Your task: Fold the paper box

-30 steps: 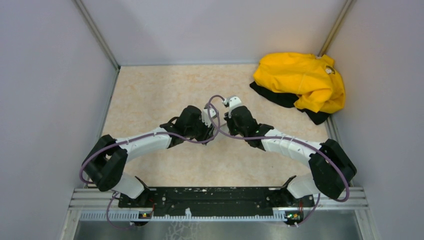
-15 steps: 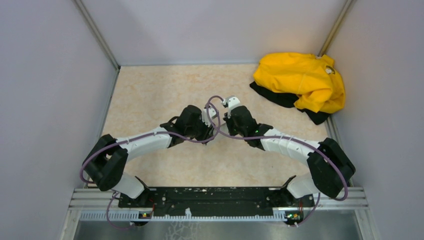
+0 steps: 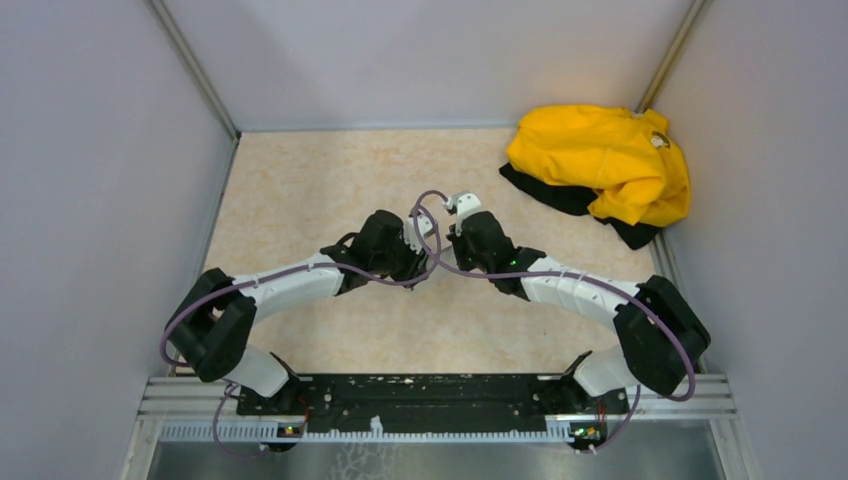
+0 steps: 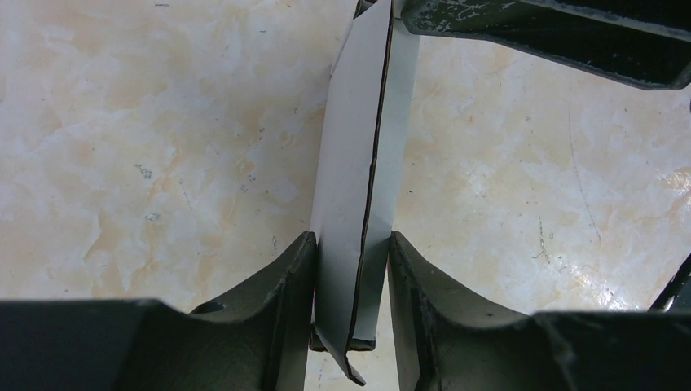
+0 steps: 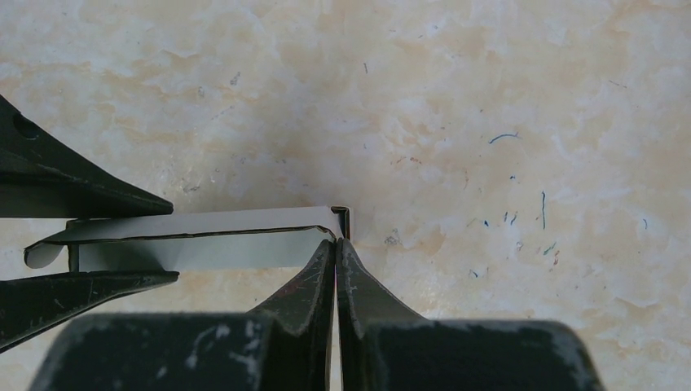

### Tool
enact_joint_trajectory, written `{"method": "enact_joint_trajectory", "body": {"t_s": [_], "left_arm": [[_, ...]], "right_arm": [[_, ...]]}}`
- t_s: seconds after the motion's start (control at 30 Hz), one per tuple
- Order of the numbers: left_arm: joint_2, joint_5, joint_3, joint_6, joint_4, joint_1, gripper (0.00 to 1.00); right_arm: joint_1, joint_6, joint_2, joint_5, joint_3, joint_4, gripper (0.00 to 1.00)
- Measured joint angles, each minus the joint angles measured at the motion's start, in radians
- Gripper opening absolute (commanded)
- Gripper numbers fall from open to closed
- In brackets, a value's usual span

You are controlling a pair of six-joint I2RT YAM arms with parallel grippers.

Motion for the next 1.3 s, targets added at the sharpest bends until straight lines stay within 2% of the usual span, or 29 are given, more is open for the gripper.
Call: {"method": "enact_joint_trajectory", "body": {"t_s": [0.7,1.3], "left_arm": [[0.000,0.014,0.000,0.000,0.000,0.000,0.43],[0.007,0.026,0.000,0.000,0.001,0.000,0.42]], "right_arm": [[0.000,0.026,-0.008,0.014,-0.001,-0.012,0.00],[0.001,0.034,-0.017,0.048,-0.074,0.122,0.00]]}}
